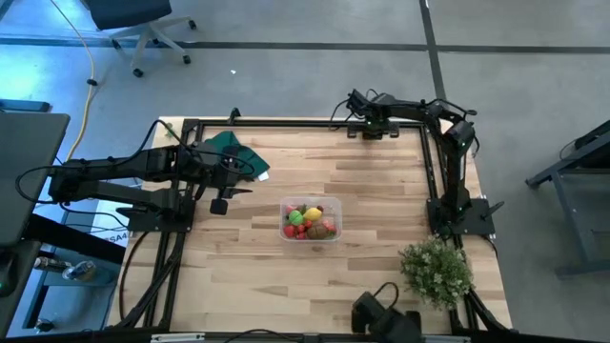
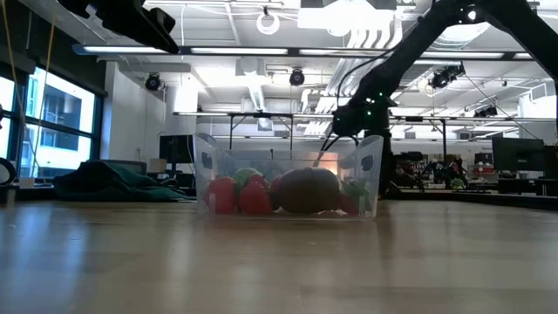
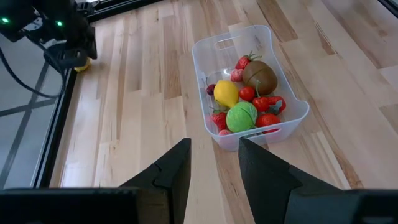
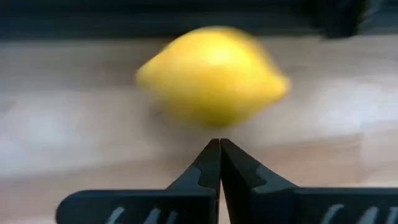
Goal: Pick and placing Produce into tupperware
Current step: Put the yellow lemon into the transparent bin
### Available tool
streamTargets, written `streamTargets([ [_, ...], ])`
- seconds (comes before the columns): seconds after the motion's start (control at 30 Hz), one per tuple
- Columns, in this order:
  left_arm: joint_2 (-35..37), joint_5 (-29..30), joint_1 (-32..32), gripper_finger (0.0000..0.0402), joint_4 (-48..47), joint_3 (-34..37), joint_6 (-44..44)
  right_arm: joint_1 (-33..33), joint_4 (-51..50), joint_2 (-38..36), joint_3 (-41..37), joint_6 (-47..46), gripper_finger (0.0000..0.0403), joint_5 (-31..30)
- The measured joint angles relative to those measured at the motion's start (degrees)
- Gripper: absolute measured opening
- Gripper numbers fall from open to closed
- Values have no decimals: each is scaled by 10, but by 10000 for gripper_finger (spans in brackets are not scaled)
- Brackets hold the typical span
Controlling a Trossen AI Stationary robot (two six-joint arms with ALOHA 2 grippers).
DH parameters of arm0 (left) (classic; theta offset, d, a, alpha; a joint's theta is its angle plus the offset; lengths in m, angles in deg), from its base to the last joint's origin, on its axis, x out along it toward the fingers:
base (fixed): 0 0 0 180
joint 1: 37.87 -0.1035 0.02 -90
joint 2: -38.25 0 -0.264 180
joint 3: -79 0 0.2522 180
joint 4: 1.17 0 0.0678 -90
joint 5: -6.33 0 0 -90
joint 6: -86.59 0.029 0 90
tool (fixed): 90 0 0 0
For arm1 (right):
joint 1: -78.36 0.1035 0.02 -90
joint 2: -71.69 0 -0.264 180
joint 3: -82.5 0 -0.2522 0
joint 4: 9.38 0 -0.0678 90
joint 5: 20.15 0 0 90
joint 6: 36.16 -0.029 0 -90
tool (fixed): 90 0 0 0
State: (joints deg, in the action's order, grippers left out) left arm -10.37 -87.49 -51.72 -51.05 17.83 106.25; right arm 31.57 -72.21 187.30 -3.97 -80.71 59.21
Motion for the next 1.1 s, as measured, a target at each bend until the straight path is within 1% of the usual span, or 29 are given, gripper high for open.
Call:
streamTargets([
  [0.13,0,0,0,122,0,0,0,42,-3,0,24,6,0,8],
  [0.2,0,0,0,122,0,0,0,65,-10,0,51,21,0,9],
  [0.23,0,0,0,122,0,0,0,76,-14,0,69,25,0,0],
  [0.3,0,0,0,122,0,0,0,92,-31,0,109,25,0,-43],
  [0.37,0,0,0,122,0,0,0,91,-57,-1,144,10,0,-105],
  [0.43,0,0,0,122,0,0,0,68,-73,-2,167,-4,0,-155],
  [0.47,0,0,0,122,0,0,0,54,-76,-2,172,-4,0,-164],
  [0.53,0,0,0,122,0,0,0,26,-71,-2,172,-4,0,-164],
  [0.57,0,0,0,122,0,0,0,14,-64,-2,166,-4,0,-155],
  [0.67,0,0,0,122,0,0,0,-15,-32,-1,136,-5,0,-97],
  [0.7,0,0,0,122,0,0,0,-21,-23,-1,127,-7,0,-88],
  [0.8,0,0,0,122,0,0,0,-28,5,-1,107,-16,0,-86],
  [1.1,0,0,0,122,0,0,0,-31,13,-1,49,-19,0,-71],
])
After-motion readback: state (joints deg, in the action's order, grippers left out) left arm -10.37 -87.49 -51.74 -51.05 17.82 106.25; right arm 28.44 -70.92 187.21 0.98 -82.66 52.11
